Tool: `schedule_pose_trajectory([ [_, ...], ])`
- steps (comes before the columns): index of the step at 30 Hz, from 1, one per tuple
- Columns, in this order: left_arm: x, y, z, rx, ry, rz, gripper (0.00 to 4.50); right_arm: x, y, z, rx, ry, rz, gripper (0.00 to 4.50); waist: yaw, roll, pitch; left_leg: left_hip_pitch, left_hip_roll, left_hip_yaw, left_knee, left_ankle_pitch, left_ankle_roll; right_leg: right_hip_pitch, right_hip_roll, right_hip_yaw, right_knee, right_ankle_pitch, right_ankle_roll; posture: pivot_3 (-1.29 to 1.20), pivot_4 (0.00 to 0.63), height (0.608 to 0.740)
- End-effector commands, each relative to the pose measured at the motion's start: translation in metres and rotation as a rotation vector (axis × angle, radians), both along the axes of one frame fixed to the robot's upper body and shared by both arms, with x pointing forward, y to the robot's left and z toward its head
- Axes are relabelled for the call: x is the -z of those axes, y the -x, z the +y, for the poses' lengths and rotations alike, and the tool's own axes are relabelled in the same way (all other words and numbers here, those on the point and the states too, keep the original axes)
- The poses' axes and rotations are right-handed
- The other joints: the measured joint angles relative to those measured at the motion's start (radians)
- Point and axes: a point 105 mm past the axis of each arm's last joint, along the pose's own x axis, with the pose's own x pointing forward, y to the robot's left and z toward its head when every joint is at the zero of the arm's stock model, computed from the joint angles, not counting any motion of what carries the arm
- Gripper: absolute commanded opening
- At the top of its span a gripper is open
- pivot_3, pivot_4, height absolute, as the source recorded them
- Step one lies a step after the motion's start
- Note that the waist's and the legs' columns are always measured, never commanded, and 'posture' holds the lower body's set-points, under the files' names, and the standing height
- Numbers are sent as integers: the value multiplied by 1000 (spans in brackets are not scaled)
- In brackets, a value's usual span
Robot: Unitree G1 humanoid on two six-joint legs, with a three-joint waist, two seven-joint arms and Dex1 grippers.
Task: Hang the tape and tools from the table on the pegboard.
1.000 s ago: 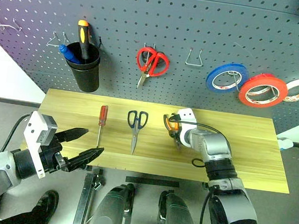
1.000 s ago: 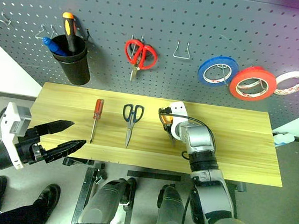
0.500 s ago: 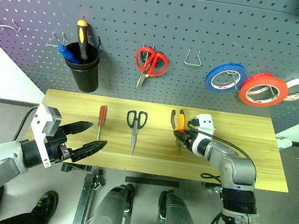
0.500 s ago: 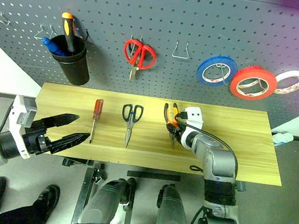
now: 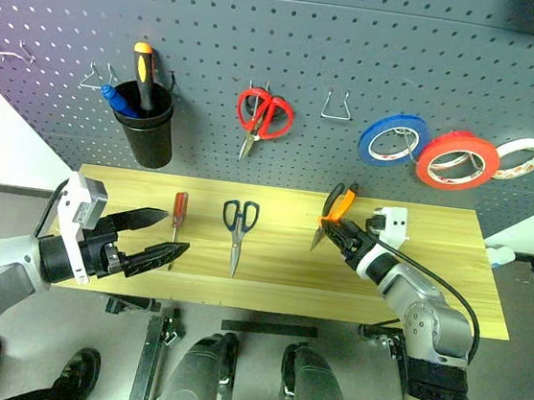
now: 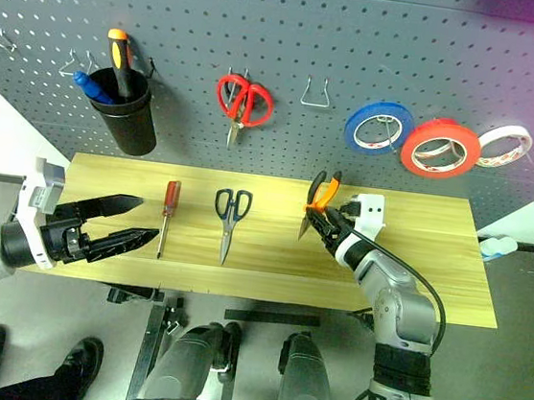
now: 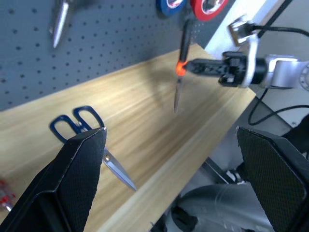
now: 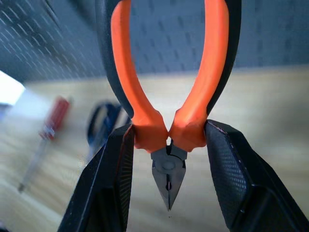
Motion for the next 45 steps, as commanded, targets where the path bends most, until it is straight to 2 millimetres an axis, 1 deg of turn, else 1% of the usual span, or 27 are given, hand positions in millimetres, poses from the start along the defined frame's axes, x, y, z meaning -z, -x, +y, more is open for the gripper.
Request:
schedule_pose_trajectory([
  [1,-11,-2,-3,28,-19,-52,4500,-25,-1,-1,-6,-23,-127,2037,-3,-3,-14,1,0,0,1,0,0,1,0,0,0,0,0,25,71,740],
  [4,-15,-7,-3,29,-21,-75,4500,-37,-4,0,-15,-18,-178,2037,-8,-2,-30,1,1,0,5,0,0,1,1,0,4,0,0,9,47,740],
  [9,-17,-17,-4,19,-18,-105,4500,-57,-9,4,-32,-10,-241,2037,-13,-1,-52,2,2,1,14,0,0,2,2,1,14,0,-1,0,32,740],
  [11,-15,-19,-5,17,-14,-110,4500,-64,-11,5,-36,-5,-261,2037,-20,-2,-63,4,2,1,15,0,0,3,2,2,15,1,-2,-8,25,740],
  [13,-15,-22,-6,14,-7,-121,4500,-75,-14,7,-42,-12,-290,2037,-24,-1,-72,5,2,0,15,0,1,5,2,2,16,1,-2,-12,18,740],
  [16,-14,-27,-7,12,-7,-131,4500,-84,-17,9,-43,-13,-318,2037,-27,-2,-81,9,2,1,14,-1,2,7,2,2,16,1,-2,-17,3,740],
  [17,-15,-28,-8,15,-9,-142,4500,-92,-19,10,-47,-9,-339,2037,-27,-2,-86,9,3,1,15,-1,2,7,2,2,16,1,-2,-16,0,740],
  [20,-18,-32,-11,19,3,-161,4500,-110,-23,13,-51,-13,-387,2037,-28,0,-95,9,3,1,15,0,1,7,2,3,16,1,-2,-14,0,740],
  [27,-21,-33,-13,12,5,-180,4500,-141,-29,22,-72,-39,-460,2037,-28,0,-107,10,3,1,15,0,2,8,2,3,17,1,-2,-3,0,740],
  [33,-19,-33,-15,9,9,-179,4500,-156,-36,34,-85,-45,-499,2037,-28,1,-115,10,3,1,15,0,2,8,2,3,17,1,-2,13,0,740],
  [36,-19,-33,-18,12,12,-178,4500,-160,-41,41,-100,-44,-513,2037,-29,1,-117,11,3,1,16,-1,3,9,2,3,18,1,-2,19,0,740],
  [39,-19,-32,-19,15,12,-174,4500,-163,-50,47,-103,-45,-526,2037,-28,1,-117,18,3,1,15,-2,5,15,2,3,18,1,-3,31,0,740],
  [41,-17,-31,-18,13,8,-165,4500,-164,-60,52,-85,-44,-533,2037,-25,1,-118,18,3,1,15,-2,5,16,2,3,18,1,-3,42,11,740],
  [45,-15,-28,-18,9,8,-156,4500,-166,-70,53,-71,-34,-552,2037,-27,1,-118,19,3,1,15,-2,5,16,2,4,18,2,-4,60,15,740],
])
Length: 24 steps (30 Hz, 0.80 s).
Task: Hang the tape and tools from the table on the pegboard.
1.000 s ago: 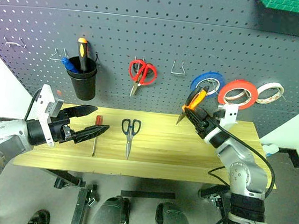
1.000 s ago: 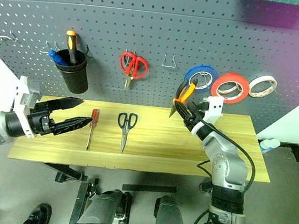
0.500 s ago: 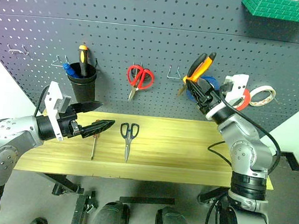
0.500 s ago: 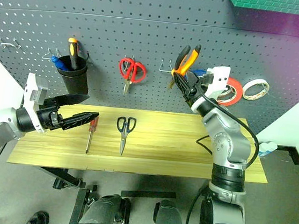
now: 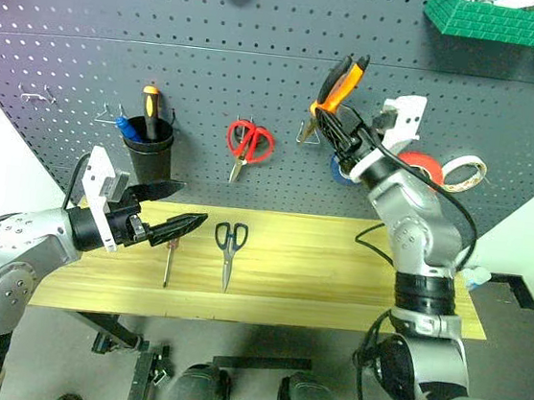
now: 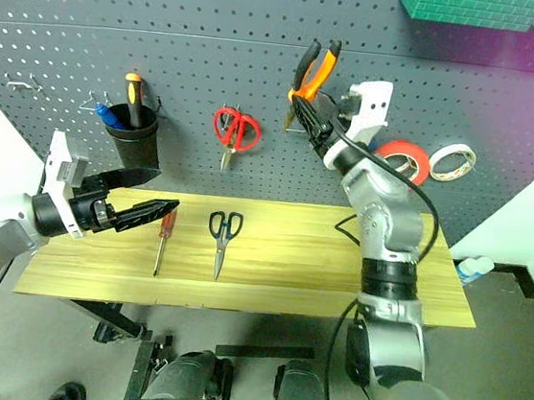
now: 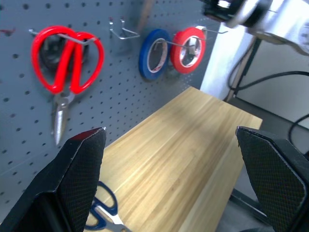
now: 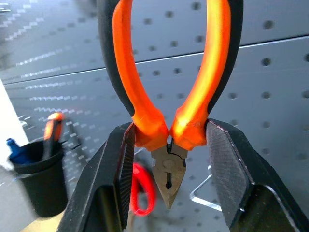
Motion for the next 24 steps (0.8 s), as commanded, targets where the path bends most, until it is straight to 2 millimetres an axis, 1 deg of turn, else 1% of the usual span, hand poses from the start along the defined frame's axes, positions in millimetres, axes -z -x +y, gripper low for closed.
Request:
schedule_pose_trajectory([
  [1,-6,5,-1,6,-1,-26,4500,-27,-5,2,12,-12,-110,2037,1,0,0,0,0,0,0,0,0,0,0,0,0,0,0,64,15,740],
  [6,-4,9,0,2,-3,-25,4500,-29,-12,4,22,12,-132,2037,3,0,0,0,0,0,0,0,0,0,0,0,0,0,0,82,15,740],
  [11,-3,12,0,-1,-2,-20,4500,-24,-19,-4,46,42,-133,2037,4,0,0,0,0,0,0,0,0,0,0,0,0,0,0,86,22,740],
  [13,-2,13,1,-2,-4,-17,4500,-23,-21,-3,48,46,-131,2037,4,0,0,0,0,0,0,0,0,0,0,0,0,0,0,89,25,740],
  [17,-2,15,1,-2,-8,-15,4500,-14,-23,-2,59,79,-130,2037,4,0,0,0,0,0,-1,0,0,0,0,0,0,0,0,98,29,740],
  [24,-2,20,4,-5,-24,-4,4500,2,-30,-6,94,143,-124,2037,5,0,0,0,0,0,-1,0,0,0,0,0,0,0,0,112,39,740],
])
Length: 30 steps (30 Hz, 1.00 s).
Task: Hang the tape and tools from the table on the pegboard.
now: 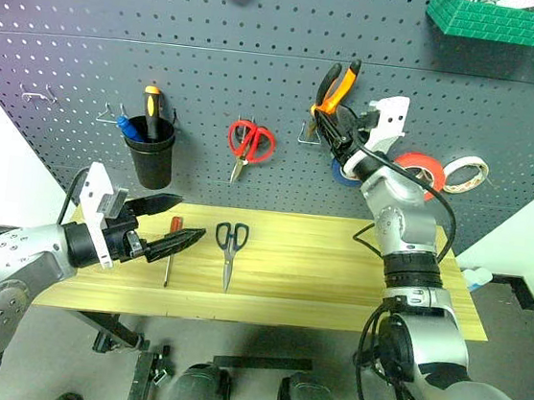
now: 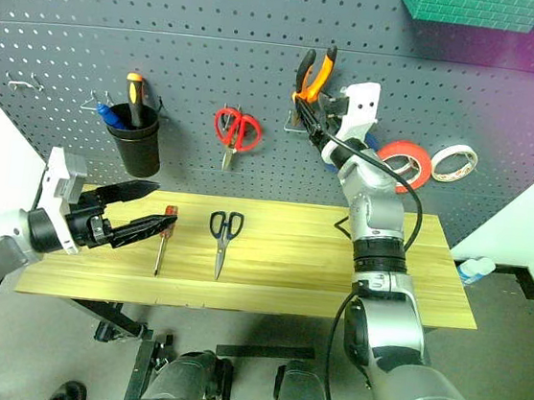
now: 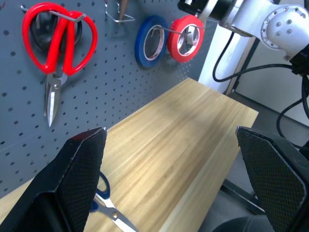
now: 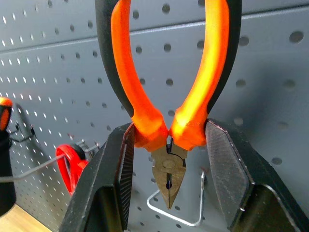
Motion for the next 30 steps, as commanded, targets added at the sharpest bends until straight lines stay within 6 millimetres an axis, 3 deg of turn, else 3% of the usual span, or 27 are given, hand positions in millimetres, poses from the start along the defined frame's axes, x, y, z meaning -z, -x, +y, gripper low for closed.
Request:
schedule_pose_trajectory([
  [1,-13,3,1,5,-14,-49,4500,-20,-2,1,12,29,-91,2037,0,0,0,0,0,0,0,0,0,0,0,0,0,0,0,114,42,740],
  [16,-10,6,1,-4,-12,-34,4500,7,-21,1,107,89,-40,2037,2,1,1,0,0,0,-1,0,0,0,0,0,0,0,-1,133,49,740],
  [23,-9,7,1,-11,-11,-35,4500,11,-23,1,116,114,-33,4309,2,1,1,0,0,-1,-1,-1,-2,0,0,0,-1,-1,-2,137,53,740],
  [30,-9,6,1,-16,-7,-36,4500,10,-20,3,77,68,-23,4464,2,2,1,0,0,-1,-1,-1,-1,0,0,0,-1,-1,-2,136,53,740],
])
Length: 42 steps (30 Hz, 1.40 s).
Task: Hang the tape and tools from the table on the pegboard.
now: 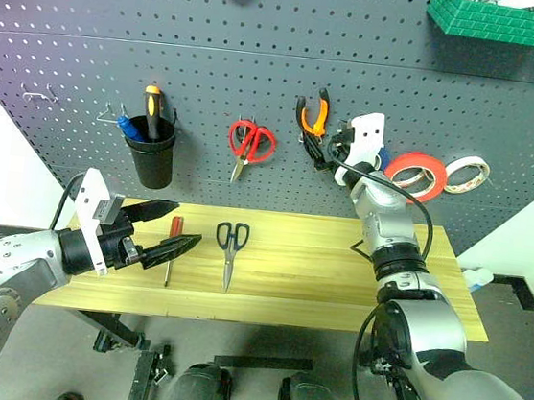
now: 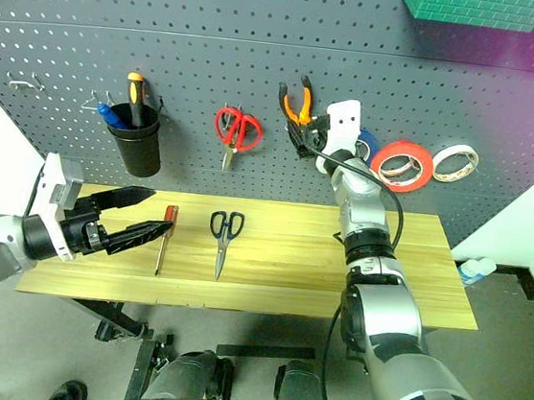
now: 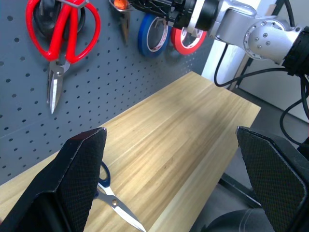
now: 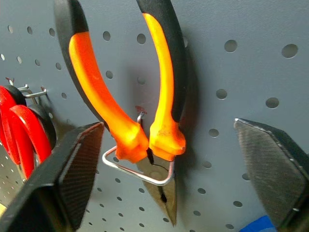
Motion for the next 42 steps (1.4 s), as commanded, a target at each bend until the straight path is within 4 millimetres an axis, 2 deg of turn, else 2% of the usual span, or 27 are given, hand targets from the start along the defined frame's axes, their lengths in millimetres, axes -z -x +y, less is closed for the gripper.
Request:
schedule_pose_trajectory([
  [1,-12,1,-1,3,7,-54,4500,-25,1,4,-40,-60,-63,4464,0,0,0,0,0,0,0,0,0,0,0,0,0,0,0,133,51,740],
  [6,-12,1,-2,3,7,-57,4500,-27,14,6,-119,-142,-65,4464,1,0,0,0,0,0,-1,0,0,0,0,0,-1,0,0,132,52,740],
  [12,-12,0,-3,4,12,-54,4500,-30,28,-3,-120,-164,-71,4464,3,1,1,0,0,0,-1,-1,-1,0,-1,0,-1,0,0,112,58,740],
  [19,-14,-4,-7,19,19,-57,4500,-38,39,-20,-125,-279,-51,4464,2,2,2,0,0,0,-2,-1,-1,0,-1,0,-1,-1,-1,91,51,740],
  [26,-13,-8,-9,24,24,-61,4500,-38,68,-44,-200,-276,-9,4464,5,3,2,-1,0,0,-2,-2,0,0,-2,0,-3,-1,-1,62,46,740],
  [31,-9,-14,-13,22,31,-63,4500,-37,97,-52,-300,-164,33,4464,11,3,2,-1,0,0,-2,-2,1,0,-2,0,-4,-1,-2,28,45,740],
  [36,-4,-32,-12,-46,37,-89,4500,-18,127,-52,-439,-1,120,4464,18,3,2,-1,0,0,-2,-2,1,0,-2,0,-5,-1,-2,-3,46,740],
  [39,-1,-46,-12,-99,23,-116,4500,-9,138,-55,-502,60,178,4464,21,3,2,-1,0,0,-1,-2,4,1,-3,0,-6,-1,-2,-16,45,740],
  [42,3,-53,-17,-115,26,-116,4500,-12,140,-61,-516,70,185,4464,19,3,2,-1,0,1,0,-3,5,2,-3,0,-7,-1,-2,-33,49,740],
])
